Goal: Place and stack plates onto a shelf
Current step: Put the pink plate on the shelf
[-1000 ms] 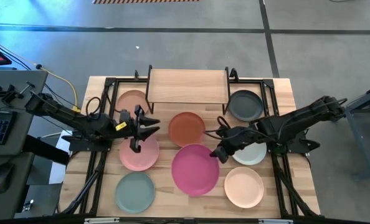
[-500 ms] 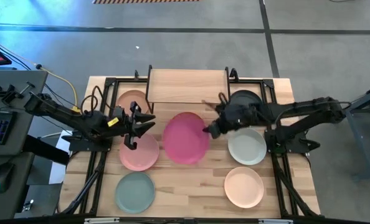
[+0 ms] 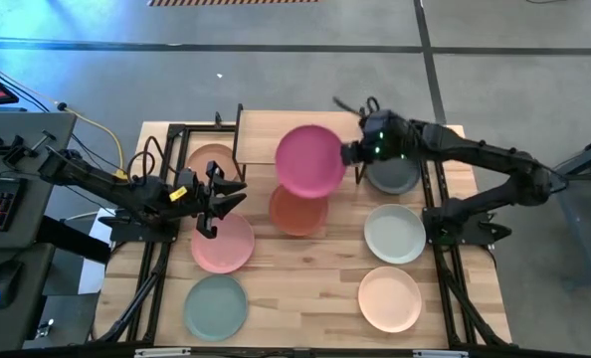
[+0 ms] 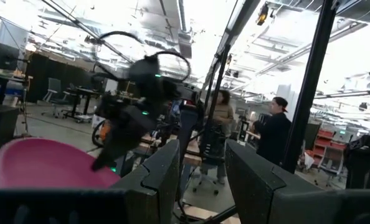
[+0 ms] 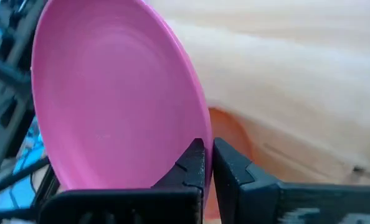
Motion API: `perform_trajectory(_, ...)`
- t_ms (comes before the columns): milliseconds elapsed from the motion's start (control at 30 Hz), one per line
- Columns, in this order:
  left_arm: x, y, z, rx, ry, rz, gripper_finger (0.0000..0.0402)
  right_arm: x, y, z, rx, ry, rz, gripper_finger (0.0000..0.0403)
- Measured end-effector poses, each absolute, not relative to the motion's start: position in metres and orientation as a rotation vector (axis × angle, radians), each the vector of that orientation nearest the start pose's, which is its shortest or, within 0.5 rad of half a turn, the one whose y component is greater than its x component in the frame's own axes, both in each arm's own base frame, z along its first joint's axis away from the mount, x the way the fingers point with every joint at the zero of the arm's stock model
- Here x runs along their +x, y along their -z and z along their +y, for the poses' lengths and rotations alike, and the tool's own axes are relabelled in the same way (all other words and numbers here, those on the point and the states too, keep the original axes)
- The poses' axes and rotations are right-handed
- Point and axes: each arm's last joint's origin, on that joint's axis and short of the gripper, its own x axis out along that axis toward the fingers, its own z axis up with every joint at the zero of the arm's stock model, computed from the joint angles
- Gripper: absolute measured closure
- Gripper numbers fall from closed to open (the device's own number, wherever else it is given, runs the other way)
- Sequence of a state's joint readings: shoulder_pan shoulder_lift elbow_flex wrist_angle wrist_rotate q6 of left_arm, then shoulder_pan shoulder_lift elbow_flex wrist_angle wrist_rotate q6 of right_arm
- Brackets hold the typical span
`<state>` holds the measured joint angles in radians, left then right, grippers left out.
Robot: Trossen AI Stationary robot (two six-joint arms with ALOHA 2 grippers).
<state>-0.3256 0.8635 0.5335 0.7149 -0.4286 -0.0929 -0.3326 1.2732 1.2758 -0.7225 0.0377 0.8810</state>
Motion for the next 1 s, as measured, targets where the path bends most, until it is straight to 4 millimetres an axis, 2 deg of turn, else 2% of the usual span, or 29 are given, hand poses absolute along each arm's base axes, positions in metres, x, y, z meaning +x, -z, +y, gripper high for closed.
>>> perform_trajectory(200,0.181,-0.317,-0.048,-0.243,-0.084,-0.363,0.0284,0.233,-0.343,-0.132,1.029,0.73,0.527,0.0403)
perform_trajectory(367,0.181,-0.317,-0.048,-0.244,-0.084,-0.364,0.0284,0.227,-0.334,-0.159,1.095,0.755,0.567,0.0403)
perform_trajectory(533,0.181,-0.317,-0.048,-0.244,-0.084,-0.364,0.0284,0.226,-0.349,-0.183,1.068,0.813,0.671,0.0403)
perform_trajectory(633,0.181,-0.317,-0.048,-0.243,-0.084,-0.364,0.0284,0.232,-0.361,-0.198,1.036,0.822,0.729,0.0403)
perform_trajectory(733,0.181,-0.317,-0.048,-0.244,-0.084,-0.364,0.0284,0.239,-0.363,-0.211,1.024,0.808,0.788,0.0403)
perform_trajectory(1000,0.181,-0.317,-0.048,-0.244,-0.084,-0.364,0.0284,0.249,-0.335,-0.236,1.036,0.839,0.918,0.0403)
